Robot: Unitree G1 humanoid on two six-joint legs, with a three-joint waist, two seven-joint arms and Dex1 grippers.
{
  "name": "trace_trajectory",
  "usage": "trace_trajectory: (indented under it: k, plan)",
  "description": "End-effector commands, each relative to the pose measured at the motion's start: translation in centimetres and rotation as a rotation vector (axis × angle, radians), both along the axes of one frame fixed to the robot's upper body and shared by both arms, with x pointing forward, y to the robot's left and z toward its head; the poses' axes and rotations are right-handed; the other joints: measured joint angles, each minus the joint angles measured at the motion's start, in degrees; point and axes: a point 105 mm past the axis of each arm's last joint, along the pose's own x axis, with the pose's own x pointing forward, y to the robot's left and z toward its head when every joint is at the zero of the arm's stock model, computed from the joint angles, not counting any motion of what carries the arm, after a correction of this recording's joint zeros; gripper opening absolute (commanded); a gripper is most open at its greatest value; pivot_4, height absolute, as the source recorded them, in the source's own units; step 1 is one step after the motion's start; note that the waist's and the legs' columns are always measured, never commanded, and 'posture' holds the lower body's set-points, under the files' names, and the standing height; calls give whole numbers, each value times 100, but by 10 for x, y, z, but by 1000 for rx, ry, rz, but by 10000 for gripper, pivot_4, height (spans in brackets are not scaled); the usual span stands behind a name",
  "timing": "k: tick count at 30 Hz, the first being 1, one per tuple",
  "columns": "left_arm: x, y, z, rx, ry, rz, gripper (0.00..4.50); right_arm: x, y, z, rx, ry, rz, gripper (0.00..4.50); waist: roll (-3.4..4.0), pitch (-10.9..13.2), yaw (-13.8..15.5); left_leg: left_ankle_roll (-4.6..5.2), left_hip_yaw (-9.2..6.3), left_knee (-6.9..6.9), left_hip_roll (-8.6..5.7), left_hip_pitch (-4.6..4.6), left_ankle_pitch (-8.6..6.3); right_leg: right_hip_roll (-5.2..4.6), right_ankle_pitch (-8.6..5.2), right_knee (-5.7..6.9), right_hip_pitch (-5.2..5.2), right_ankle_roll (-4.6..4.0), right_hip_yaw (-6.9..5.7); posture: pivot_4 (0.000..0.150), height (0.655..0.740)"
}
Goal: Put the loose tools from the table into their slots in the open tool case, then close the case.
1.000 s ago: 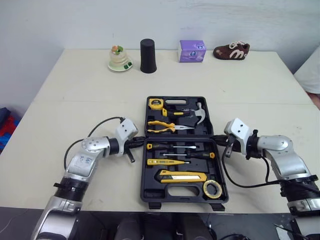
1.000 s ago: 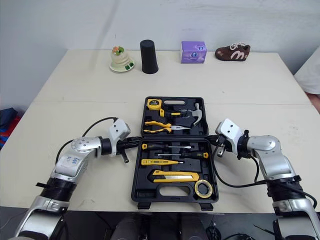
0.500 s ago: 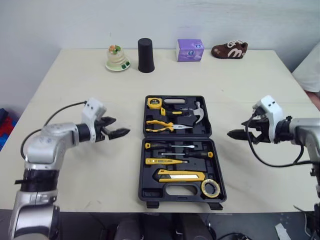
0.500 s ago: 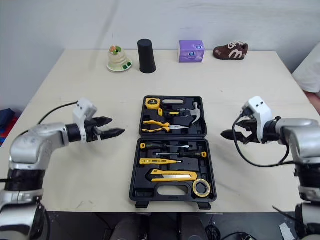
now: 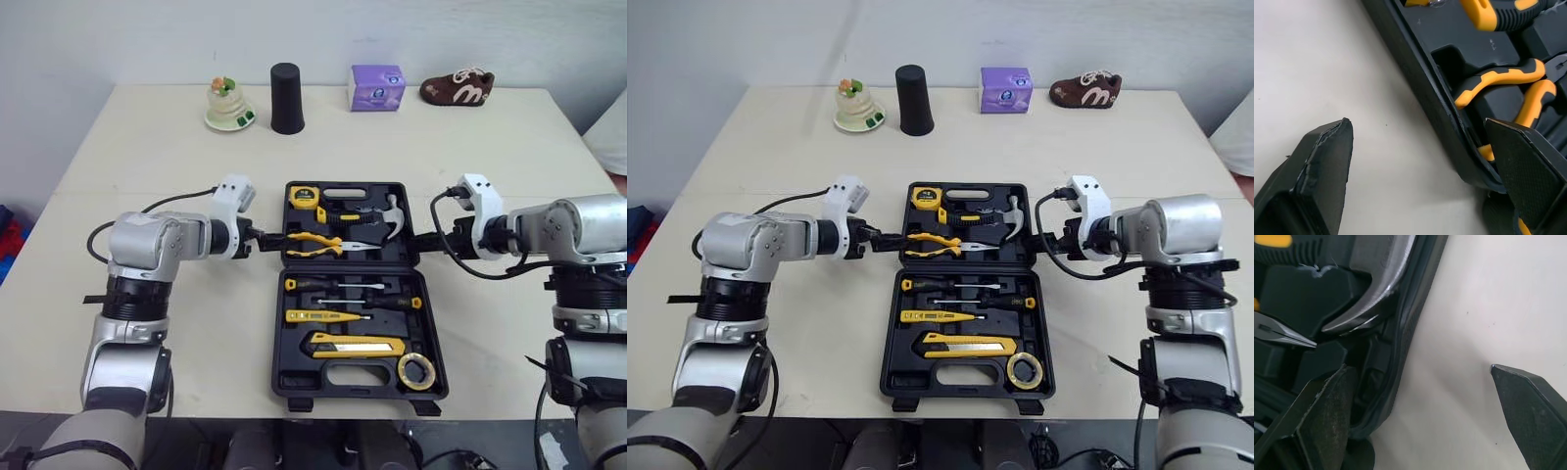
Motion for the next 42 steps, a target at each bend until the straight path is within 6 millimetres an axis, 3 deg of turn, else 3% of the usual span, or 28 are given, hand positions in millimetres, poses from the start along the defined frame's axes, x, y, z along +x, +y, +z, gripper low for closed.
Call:
trace_trajectory:
  k: [1,7,8,9,12,17,19,20,22,26,30,34,38,42]
  plan:
    - [5,-5,5,16,-38,0,44646,7,-5,8,-31,-44,-34,45000,0,0,-2,2,0,-1,0,2,6,0,2,2,0,3,1,1500,7400]
    - [10,-5,0,19,-29,20,44646,9,-9,0,-54,-28,-67,45000,0,0,-4,4,-1,-2,-4,8,27,-2,8,14,1,14,4,1500,7400]
    - [9,-5,-2,19,-20,19,44980,10,-9,-2,-55,-23,-71,42578,0,0,-3,3,-1,-3,-4,8,27,-2,8,15,1,14,4,1500,7400]
    - [10,-4,-3,26,-13,22,45000,10,-9,-3,-51,-12,-76,39708,0,0,-4,3,-2,-3,-4,8,27,-2,8,15,1,13,4,1500,7400]
    - [9,-3,-8,41,4,15,36253,11,-6,-7,-29,9,-88,26373,-3,-2,-3,3,-2,-2,-4,9,28,-2,8,17,2,13,2,1500,7400]
    - [10,-11,-10,32,5,-3,12432,14,2,-10,40,62,-99,683,-10,-6,-7,6,-1,0,-6,21,32,-3,11,20,12,15,3,1500,7400]
    - [12,-15,-8,23,-5,-8,3685,14,5,-7,74,76,-101,0,-10,-7,-3,8,-2,0,-6,24,36,-3,17,20,16,13,3,1500,7400]
    - [13,-18,-7,11,-9,-8,1762,15,5,-5,77,69,-102,0,-10,-7,-3,9,-5,0,-6,29,38,-4,18,20,22,13,3,1500,7400]
    - [15,-21,0,-27,-39,-3,1328,22,9,11,118,-33,-97,0,-10,-7,-5,6,-13,-1,-6,32,41,-5,19,20,27,11,5,1500,7400]
    - [22,-26,34,-122,-268,-6,229,27,9,51,155,-392,-41,0,-9,-5,-2,3,-16,-3,-5,19,48,-6,24,18,19,12,9,1500,7400]
    - [30,-17,52,-151,-453,51,27,23,-11,61,149,-610,-100,0,-8,0,6,-3,-12,-18,-7,-4,52,-1,25,16,-4,13,0,1500,7400]
    - [29,-2,68,-55,-813,55,27,7,-27,51,-211,-941,27,0,-9,0,3,-6,-4,-40,-14,-3,50,5,25,2,-4,14,-6,1500,7400]
    - [22,8,57,35,-953,57,27,-7,-35,26,-504,-1110,172,0,-13,5,-6,-8,20,-40,-16,0,47,9,27,-17,-6,18,-3,1500,7400]
    - [5,10,47,111,-1089,-13,27,-16,-47,5,-649,-1178,219,0,-15,6,-14,-6,42,-24,-12,14,49,8,28,-8,-2,17,4,1500,7400]
